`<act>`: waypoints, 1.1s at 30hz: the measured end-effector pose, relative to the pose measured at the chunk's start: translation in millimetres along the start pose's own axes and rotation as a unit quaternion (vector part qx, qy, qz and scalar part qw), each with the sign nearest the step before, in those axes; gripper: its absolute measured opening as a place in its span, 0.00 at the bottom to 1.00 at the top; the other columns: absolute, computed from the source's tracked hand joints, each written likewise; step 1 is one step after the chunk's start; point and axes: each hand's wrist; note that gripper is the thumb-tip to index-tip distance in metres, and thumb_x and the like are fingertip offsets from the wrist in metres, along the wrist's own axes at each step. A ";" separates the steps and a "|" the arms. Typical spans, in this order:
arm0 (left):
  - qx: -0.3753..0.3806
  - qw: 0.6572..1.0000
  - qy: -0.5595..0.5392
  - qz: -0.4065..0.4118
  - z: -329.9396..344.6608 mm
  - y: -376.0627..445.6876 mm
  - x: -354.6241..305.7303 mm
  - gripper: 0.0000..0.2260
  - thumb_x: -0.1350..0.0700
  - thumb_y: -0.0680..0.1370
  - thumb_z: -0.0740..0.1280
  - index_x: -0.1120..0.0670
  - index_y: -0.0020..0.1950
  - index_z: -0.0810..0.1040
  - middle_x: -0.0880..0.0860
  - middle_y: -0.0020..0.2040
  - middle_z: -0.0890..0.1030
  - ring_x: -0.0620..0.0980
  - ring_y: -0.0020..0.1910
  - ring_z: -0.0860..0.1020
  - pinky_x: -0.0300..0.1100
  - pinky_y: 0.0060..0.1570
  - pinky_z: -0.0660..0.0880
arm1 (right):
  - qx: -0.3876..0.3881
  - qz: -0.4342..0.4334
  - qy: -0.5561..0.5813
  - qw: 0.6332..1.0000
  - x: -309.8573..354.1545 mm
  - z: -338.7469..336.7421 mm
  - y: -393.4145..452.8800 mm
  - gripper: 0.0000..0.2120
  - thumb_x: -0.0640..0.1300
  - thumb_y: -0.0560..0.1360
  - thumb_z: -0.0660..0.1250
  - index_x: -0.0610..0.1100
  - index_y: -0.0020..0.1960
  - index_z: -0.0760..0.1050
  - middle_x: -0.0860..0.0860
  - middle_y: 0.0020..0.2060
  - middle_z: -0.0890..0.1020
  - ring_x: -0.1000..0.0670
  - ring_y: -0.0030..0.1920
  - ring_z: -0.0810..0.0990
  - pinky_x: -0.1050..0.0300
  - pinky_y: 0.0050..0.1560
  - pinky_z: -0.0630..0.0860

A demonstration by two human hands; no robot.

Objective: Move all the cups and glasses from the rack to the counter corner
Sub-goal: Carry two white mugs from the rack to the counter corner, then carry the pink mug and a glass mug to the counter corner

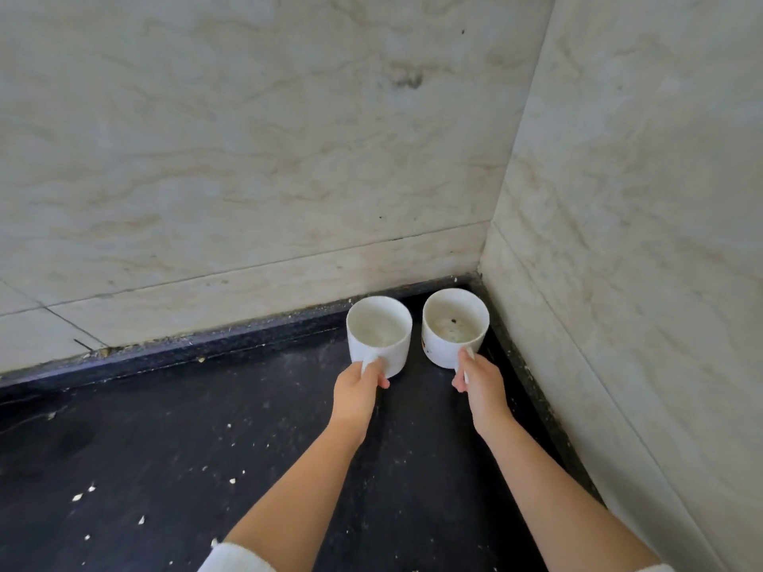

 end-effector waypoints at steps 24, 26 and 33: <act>-0.109 0.818 0.565 0.008 -238.3 -181.9 29.5 0.16 0.53 0.79 0.55 0.58 0.63 0.71 0.57 0.64 0.72 0.58 0.64 0.68 0.50 0.59 0.69 | 0.162 -0.351 -0.454 0.803 55.4 138.9 -236.8 0.21 0.39 0.74 0.59 0.43 0.67 0.68 0.46 0.64 0.76 0.44 0.64 0.72 0.49 0.60 0.71; -0.150 0.805 0.574 -0.012 -283.2 -225.5 49.5 0.16 0.53 0.79 0.55 0.57 0.63 0.71 0.57 0.64 0.72 0.57 0.65 0.68 0.50 0.60 0.68 | 0.194 -0.394 -0.469 0.766 56.5 166.2 -288.1 0.21 0.40 0.74 0.59 0.43 0.67 0.68 0.46 0.64 0.75 0.43 0.64 0.73 0.48 0.58 0.72; -0.279 0.775 0.553 -0.127 -444.0 -448.8 164.1 0.15 0.55 0.78 0.56 0.58 0.62 0.72 0.58 0.63 0.73 0.58 0.64 0.68 0.51 0.59 0.68 | 0.325 -0.488 -0.439 0.681 11.5 252.7 -528.6 0.22 0.41 0.74 0.59 0.42 0.68 0.65 0.44 0.67 0.70 0.42 0.65 0.69 0.46 0.60 0.68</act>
Point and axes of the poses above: each hand's wrist, its own y-axis towards the middle knuckle, its own z-axis out of the palm, x = y × z
